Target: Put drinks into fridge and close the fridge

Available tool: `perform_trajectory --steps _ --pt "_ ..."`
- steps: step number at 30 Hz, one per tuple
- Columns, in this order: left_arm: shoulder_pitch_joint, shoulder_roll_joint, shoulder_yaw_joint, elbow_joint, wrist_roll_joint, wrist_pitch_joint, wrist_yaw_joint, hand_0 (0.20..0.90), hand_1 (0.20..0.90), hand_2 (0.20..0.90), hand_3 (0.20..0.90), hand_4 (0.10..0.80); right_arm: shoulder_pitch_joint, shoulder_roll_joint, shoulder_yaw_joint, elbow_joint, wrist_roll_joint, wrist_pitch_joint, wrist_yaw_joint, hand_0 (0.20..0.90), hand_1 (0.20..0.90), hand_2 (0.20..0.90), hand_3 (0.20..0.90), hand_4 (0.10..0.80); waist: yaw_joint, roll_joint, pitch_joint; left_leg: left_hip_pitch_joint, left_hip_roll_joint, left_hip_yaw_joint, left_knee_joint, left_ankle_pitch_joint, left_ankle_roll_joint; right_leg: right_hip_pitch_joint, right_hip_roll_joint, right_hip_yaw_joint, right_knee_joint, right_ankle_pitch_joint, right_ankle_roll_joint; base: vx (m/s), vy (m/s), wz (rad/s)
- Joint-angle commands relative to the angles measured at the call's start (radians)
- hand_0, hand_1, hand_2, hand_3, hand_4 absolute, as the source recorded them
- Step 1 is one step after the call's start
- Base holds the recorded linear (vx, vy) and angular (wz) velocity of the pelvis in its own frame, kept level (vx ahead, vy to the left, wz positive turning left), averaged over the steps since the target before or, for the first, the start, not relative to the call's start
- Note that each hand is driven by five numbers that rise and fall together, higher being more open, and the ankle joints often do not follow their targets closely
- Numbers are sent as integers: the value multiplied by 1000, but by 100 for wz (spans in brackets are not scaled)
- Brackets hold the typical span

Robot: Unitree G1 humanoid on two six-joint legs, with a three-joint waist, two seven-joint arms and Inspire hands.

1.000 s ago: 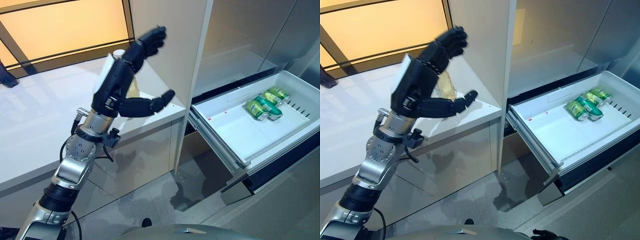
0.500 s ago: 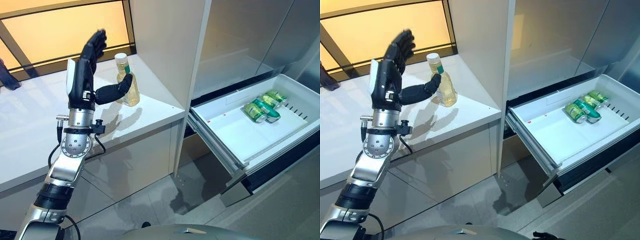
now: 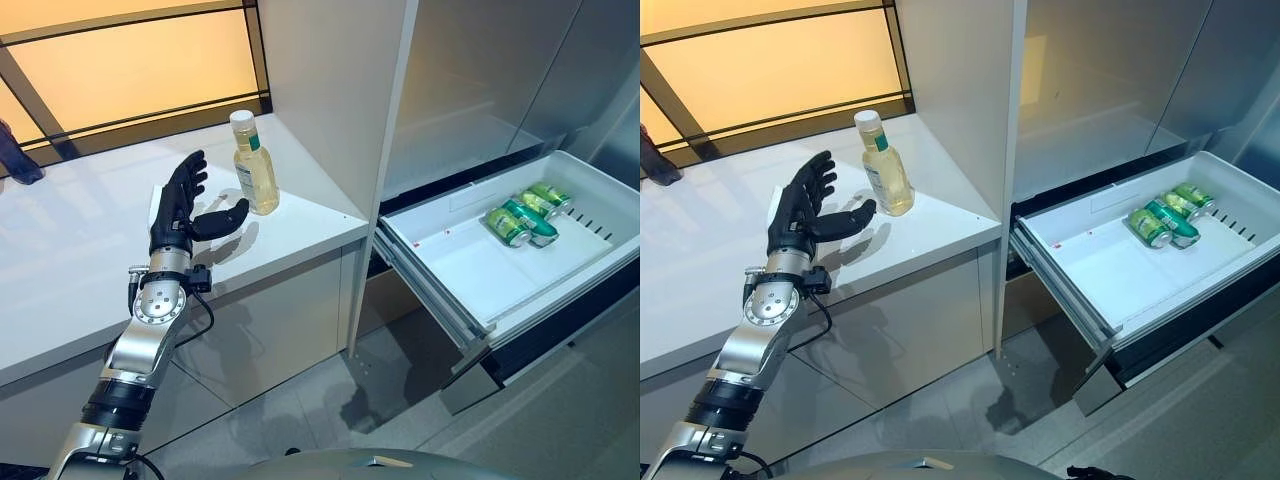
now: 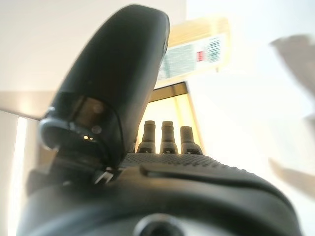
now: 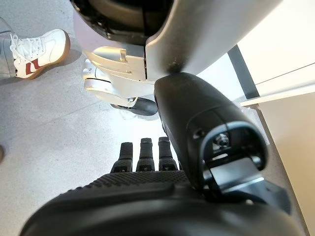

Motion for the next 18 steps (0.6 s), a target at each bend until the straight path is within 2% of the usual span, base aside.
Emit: perform_trajectory --steps 1,12,18 --pt "-165 19 67 -7 -51 -52 17 900 900 900 900 800 -31 43 7 -4 -12 15 12 900 900 900 900 800 8 -3 -17 29 -27 17 7 -124 25 -58 -10 19 22 23 61 0 0 0" --pt "-213 -14 45 59 -217 -32 -28 900 900 900 900 800 -37 39 19 -7 -24 30 14 900 900 900 900 800 -7 0 -22 32 -26 27 9 -125 25 -60 -11 26 26 24 63 7 2 -2" --pt "-250 -14 43 79 -248 -39 -27 900 900 900 900 800 -40 35 29 -13 -28 40 18 900 900 900 900 800 -16 0 -23 36 -26 32 10 -127 26 -61 -11 32 28 23 63 0 0 0"
